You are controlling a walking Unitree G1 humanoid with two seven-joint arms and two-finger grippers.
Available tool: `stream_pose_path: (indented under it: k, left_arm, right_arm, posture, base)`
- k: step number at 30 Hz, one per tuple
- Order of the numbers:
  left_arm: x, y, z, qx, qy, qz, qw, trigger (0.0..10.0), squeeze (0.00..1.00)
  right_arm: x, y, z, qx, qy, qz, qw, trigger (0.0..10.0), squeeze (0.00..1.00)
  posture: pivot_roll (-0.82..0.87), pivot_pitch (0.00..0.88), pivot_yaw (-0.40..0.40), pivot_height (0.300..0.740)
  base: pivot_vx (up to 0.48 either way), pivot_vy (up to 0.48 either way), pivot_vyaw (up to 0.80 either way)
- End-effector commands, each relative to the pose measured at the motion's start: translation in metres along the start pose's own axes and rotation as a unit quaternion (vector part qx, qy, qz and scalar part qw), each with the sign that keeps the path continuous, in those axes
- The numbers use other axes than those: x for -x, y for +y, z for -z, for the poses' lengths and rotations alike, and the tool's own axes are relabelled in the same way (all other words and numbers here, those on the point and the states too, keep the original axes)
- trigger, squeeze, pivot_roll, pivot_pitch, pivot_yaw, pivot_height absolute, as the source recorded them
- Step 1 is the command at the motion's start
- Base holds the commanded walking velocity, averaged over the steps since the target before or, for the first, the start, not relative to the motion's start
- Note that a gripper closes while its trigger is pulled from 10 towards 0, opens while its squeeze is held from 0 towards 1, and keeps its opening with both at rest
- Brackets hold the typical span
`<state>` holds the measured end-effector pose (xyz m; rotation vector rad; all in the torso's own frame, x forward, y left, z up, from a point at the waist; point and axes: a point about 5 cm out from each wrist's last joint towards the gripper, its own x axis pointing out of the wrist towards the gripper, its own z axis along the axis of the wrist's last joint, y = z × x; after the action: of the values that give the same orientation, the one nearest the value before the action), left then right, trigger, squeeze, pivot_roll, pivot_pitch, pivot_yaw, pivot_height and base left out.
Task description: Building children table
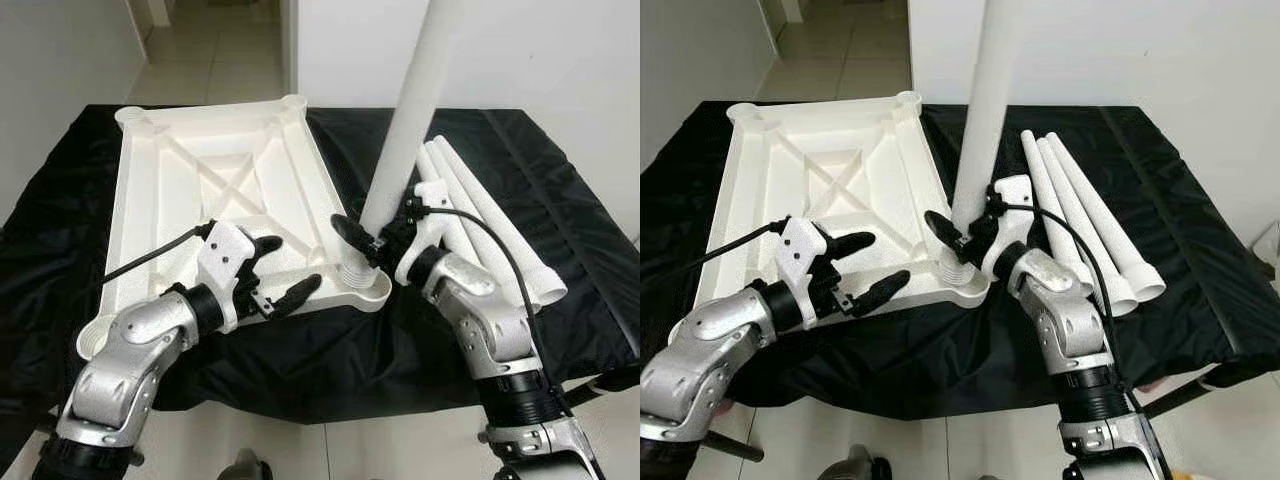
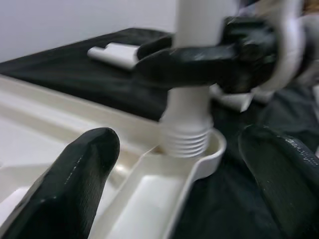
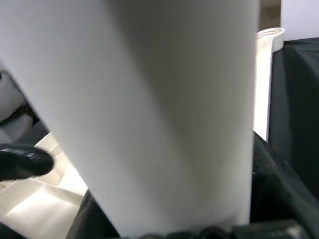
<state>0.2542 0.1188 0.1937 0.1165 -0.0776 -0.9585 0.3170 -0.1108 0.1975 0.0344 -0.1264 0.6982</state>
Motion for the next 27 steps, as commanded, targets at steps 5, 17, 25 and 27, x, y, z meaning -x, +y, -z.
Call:
stream_pose_path:
  k: [5, 17, 25, 27]
  left_arm:
    - [-0.002, -0.006, 0.002, 0.008, 0.006, 0.051, 0.999, 10.0, 0.0]
    - [0.001, -0.005, -0.001, 0.01, 0.011, 0.05, 0.999, 10.0, 0.0]
    - [0.004, -0.004, -0.002, 0.008, 0.011, 0.046, 0.999, 10.0, 0.0]
    - [0.004, -0.003, -0.002, 0.009, 0.011, 0.045, 0.999, 10.0, 0.0]
  right_arm:
    - [0.001, -0.008, 0.01, -0.031, -0.003, 0.031, 0.999, 10.0, 0.0]
    - [0.006, -0.018, 0.014, -0.053, -0.002, 0.063, 0.997, 10.0, 0.0]
    - [0.014, -0.017, 0.005, -0.041, 0.0, 0.042, 0.998, 10.0, 0.0]
    - [0.018, -0.016, 0.002, -0.036, 0.005, 0.034, 0.999, 10.0, 0.0]
  posture:
    - [0.01, 0.039, 0.004, 0.74]
    - [0.02, 0.038, 0.003, 0.74]
    - [0.01, 0.044, 0.002, 0.74]
    - [0.01, 0.045, 0.002, 0.74]
  base:
    - [0.0, 0.0, 0.0]
    - [0.0, 0.0, 0.0]
    - [0.0, 0.0, 0.0]
    - [0.0, 0.0, 0.0]
